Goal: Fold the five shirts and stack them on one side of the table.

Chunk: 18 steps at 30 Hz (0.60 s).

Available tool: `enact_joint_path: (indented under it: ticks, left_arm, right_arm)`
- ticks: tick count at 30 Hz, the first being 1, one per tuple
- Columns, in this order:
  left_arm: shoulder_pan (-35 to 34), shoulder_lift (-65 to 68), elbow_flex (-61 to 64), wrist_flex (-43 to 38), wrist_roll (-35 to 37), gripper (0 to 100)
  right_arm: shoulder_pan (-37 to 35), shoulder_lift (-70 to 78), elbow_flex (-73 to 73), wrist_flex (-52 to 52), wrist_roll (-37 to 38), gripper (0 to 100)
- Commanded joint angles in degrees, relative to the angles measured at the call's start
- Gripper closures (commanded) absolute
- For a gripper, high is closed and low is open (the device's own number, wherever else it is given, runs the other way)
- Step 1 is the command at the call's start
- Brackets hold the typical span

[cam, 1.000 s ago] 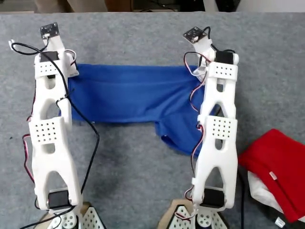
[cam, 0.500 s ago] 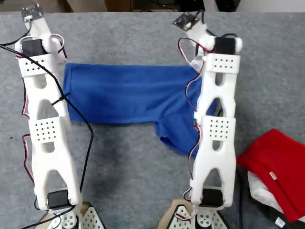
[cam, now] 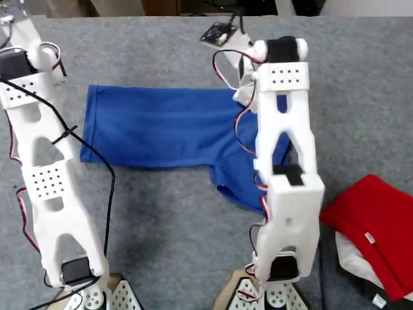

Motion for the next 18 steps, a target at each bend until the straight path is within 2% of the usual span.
enact_joint_path:
  ticks: [1,6,12,15,18]
  left_arm:
    - [-0.44,-6.55,5.45,0.97,-0.26,98]
    - [0.35,-19.47,25.14,0.97,1.85,98]
    - [5.54,-39.16,53.19,-0.70,3.43,98]
    - [7.12,-43.56,67.69,-9.41,5.36,98]
    - [7.03,-43.38,82.64,-25.49,5.89,98]
  right_arm:
    - [-0.66,-10.68,10.24,-3.87,1.67,99.0]
    - [-0.57,-19.12,24.22,-7.47,2.99,98.6]
    - [-1.63,-31.60,45.49,-14.07,5.71,87.4]
    - [-3.30,-39.25,57.36,-17.58,7.30,88.5]
    - [-4.00,-46.20,69.41,-21.89,9.14,88.3]
